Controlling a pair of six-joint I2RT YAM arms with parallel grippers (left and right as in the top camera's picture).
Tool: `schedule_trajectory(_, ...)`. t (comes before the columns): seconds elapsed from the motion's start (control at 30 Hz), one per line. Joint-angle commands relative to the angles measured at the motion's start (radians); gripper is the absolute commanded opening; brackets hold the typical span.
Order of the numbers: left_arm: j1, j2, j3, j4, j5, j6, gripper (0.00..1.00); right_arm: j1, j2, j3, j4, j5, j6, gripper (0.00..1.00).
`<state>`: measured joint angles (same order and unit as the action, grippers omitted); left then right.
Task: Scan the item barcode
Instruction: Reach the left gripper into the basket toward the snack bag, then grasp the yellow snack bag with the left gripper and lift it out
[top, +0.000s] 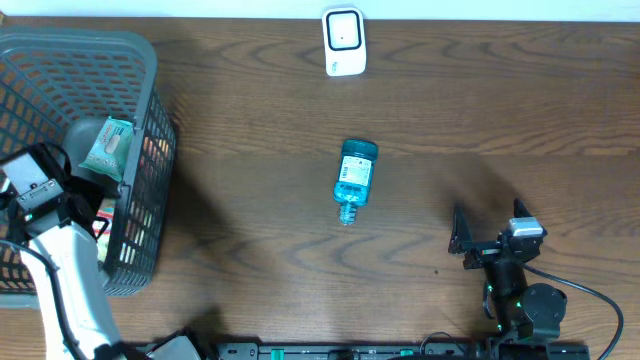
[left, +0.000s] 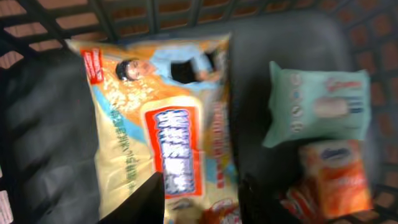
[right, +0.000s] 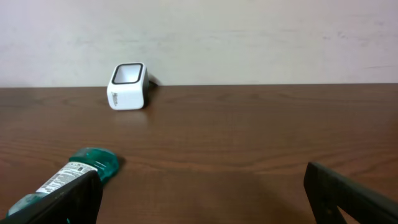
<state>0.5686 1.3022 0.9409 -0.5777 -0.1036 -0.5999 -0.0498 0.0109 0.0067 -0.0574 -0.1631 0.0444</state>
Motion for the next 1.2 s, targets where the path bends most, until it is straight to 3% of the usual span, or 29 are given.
schedule_trajectory(0.0, 0.002, 0.04, 0.012, -0.004, -0.021, 0.005, 0.59, 0.006, -0.004, -0.001, -0.005, 0.004, -0.008, 0.99)
schedule_trajectory(0.17, 0.003, 0.099, 0.012, -0.012, -0.071, -0.006, 0.99, 0.006, -0.004, -0.001, -0.004, 0.004, -0.008, 0.99)
schedule_trajectory(0.63, 0.004, 0.438, 0.012, 0.012, -0.071, -0.007, 0.99, 0.006, -0.004, -0.001, -0.004, 0.004, -0.008, 0.99)
schedule_trajectory(0.67, 0.004, 0.46, 0.012, 0.011, -0.064, -0.006, 0.93, 0.006, -0.004, -0.001, -0.004, 0.004, -0.008, 0.99)
schedule_trajectory(0.7, 0.004, 0.476, 0.012, 0.011, -0.061, -0.006, 0.67, 0.006, -0.004, -0.001, -0.005, 0.004, -0.008, 0.99)
schedule_trajectory(0.73, 0.004, 0.484, 0.012, 0.011, -0.061, -0.007, 0.31, 0.006, -0.004, -0.001, -0.004, 0.004, -0.008, 0.99)
schedule_trajectory(0.77, 0.004, 0.487, 0.012, 0.011, -0.062, -0.006, 0.08, 0.006, -0.004, -0.001, -0.004, 0.004, -0.008, 0.99)
schedule_trajectory(0.93, 0.004, 0.433, 0.018, 0.01, -0.062, -0.006, 0.08, 0.006, -0.004, -0.001, -0.004, 0.003, -0.008, 0.99)
schedule_trajectory(1.17, 0.004, 0.191, 0.071, 0.013, -0.062, -0.002, 0.07, 0.006, -0.004, -0.001, -0.004, 0.003, -0.008, 0.99)
